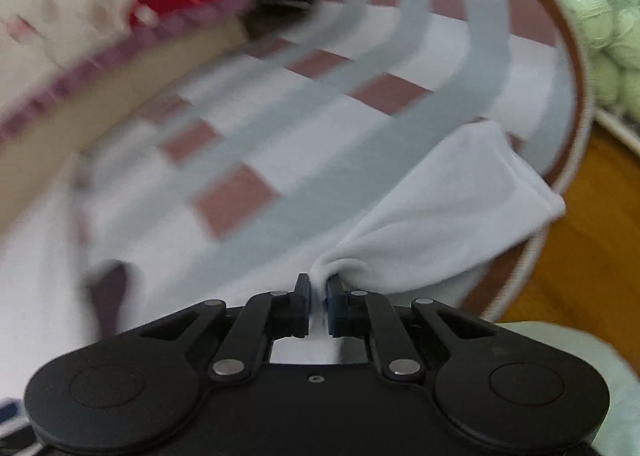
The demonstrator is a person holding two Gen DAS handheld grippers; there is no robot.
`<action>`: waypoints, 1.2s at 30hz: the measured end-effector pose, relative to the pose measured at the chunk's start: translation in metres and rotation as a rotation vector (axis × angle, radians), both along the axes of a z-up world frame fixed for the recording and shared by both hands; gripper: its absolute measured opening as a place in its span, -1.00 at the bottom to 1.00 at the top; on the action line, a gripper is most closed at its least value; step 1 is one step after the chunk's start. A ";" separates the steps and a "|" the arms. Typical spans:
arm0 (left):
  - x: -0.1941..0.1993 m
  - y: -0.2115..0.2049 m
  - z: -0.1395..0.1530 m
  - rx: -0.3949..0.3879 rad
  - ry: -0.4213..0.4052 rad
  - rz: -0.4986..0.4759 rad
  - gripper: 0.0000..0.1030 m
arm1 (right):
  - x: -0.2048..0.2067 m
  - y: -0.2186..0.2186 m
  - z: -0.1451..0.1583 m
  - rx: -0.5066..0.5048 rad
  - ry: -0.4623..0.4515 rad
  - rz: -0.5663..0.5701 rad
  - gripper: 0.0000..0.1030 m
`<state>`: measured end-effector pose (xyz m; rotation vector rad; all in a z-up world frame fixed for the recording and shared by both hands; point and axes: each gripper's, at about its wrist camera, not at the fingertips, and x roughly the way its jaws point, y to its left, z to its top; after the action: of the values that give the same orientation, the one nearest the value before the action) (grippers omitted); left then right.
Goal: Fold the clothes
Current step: 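Grasp the T-shirt sleeve with the right gripper and fold it over the body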
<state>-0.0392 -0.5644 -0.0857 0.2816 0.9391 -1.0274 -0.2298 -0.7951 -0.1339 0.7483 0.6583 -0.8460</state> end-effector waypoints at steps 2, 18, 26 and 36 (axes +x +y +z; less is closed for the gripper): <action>0.003 0.009 0.003 0.004 -0.001 0.017 0.30 | 0.003 0.008 0.025 0.027 -0.119 0.074 -0.79; 0.025 0.086 0.002 -0.010 0.023 0.164 0.30 | 0.091 0.106 0.091 0.138 -0.258 0.482 -0.79; 0.036 0.106 -0.001 -0.040 0.027 0.215 0.30 | 0.104 0.117 0.087 0.169 -0.236 0.443 -0.79; 0.035 0.111 -0.002 -0.049 0.032 0.215 0.30 | 0.123 0.121 0.071 0.214 -0.228 0.531 -0.79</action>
<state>-0.0037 -0.4538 -0.0873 0.1202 0.9492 -0.8574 -0.1065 -0.6738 -0.0631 0.7973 0.7046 -0.2020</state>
